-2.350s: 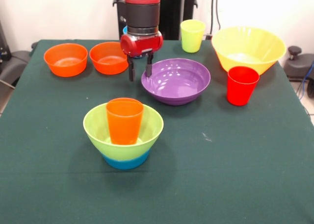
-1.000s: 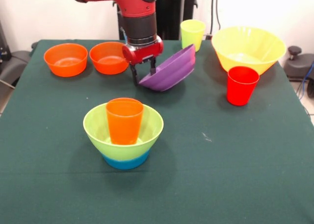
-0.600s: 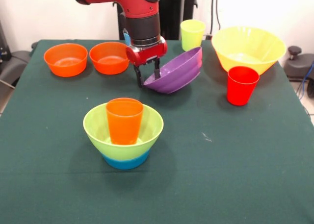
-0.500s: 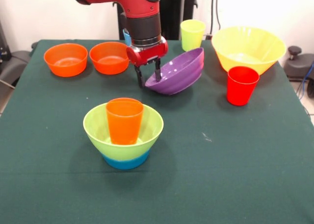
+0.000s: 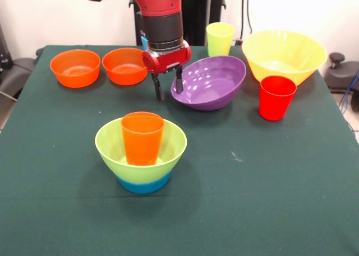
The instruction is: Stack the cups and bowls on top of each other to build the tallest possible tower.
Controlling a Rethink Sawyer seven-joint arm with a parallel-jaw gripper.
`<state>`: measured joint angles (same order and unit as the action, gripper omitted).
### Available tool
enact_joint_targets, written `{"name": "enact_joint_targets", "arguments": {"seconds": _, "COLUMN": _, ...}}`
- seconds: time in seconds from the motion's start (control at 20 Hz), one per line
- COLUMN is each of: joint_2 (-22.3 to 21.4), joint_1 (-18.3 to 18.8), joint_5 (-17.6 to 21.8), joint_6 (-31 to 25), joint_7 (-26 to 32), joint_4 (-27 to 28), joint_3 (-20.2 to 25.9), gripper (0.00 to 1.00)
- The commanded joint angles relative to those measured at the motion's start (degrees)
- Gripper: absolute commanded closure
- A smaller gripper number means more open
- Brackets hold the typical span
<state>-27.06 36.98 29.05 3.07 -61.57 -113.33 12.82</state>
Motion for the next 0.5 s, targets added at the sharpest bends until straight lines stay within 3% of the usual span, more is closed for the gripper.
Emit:
{"name": "enact_joint_targets", "arguments": {"seconds": 0.05, "joint_2": -0.3, "joint_1": -0.7, "joint_5": 2.8, "joint_6": -6.3, "joint_7": -4.4, "joint_4": 1.4, "joint_3": 5.3, "gripper": 0.00}}
{"name": "enact_joint_targets", "arguments": {"seconds": 0.5, "joint_2": -0.2, "joint_1": -0.4, "joint_5": 3.2, "joint_6": -6.6, "joint_7": -3.9, "joint_4": 1.5, "joint_3": 5.4, "gripper": 0.00}}
